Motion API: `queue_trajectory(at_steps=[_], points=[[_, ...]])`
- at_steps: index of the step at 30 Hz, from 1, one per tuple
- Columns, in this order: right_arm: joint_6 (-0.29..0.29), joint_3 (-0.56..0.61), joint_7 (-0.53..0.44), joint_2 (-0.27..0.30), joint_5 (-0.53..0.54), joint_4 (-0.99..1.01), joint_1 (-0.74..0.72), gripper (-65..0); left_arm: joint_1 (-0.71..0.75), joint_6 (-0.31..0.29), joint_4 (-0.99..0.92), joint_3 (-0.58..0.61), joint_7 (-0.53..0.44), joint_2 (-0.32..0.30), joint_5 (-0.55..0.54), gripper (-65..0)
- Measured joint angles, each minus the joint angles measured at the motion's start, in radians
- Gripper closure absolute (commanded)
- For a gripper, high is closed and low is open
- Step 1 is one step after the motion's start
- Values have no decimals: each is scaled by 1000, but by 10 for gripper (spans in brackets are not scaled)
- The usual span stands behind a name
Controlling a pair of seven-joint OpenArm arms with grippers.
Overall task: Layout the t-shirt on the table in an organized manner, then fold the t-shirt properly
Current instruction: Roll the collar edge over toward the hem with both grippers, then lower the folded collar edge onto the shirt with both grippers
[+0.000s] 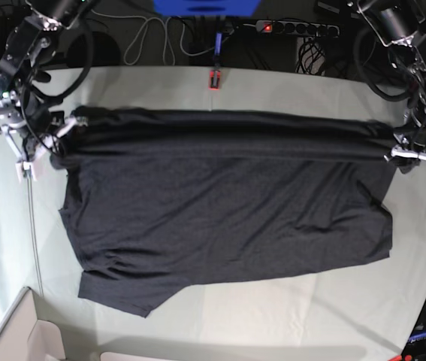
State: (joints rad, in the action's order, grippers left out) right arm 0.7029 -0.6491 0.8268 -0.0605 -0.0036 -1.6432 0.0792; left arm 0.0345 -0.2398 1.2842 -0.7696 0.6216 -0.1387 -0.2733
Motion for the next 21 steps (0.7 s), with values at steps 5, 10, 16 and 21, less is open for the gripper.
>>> queue_trajectory(at_steps=[5, 10, 16, 21], points=[[0, 58, 3, 5, 0, 17, -12, 0, -13, 0, -38, -2, 3, -7, 4, -1], [0, 83, 5, 19, -1, 36, -14, -13, -29, -1, -39, -1, -1, -8, 3, -103], [0, 78, 1, 30, -1, 35, -14, -240, -26, -2, -30, -1, -1, -9, 4, -330], [0, 52, 0, 46, 3, 34, -7, -360, 30, -5, -23, -5, -8, -10, -2, -352]])
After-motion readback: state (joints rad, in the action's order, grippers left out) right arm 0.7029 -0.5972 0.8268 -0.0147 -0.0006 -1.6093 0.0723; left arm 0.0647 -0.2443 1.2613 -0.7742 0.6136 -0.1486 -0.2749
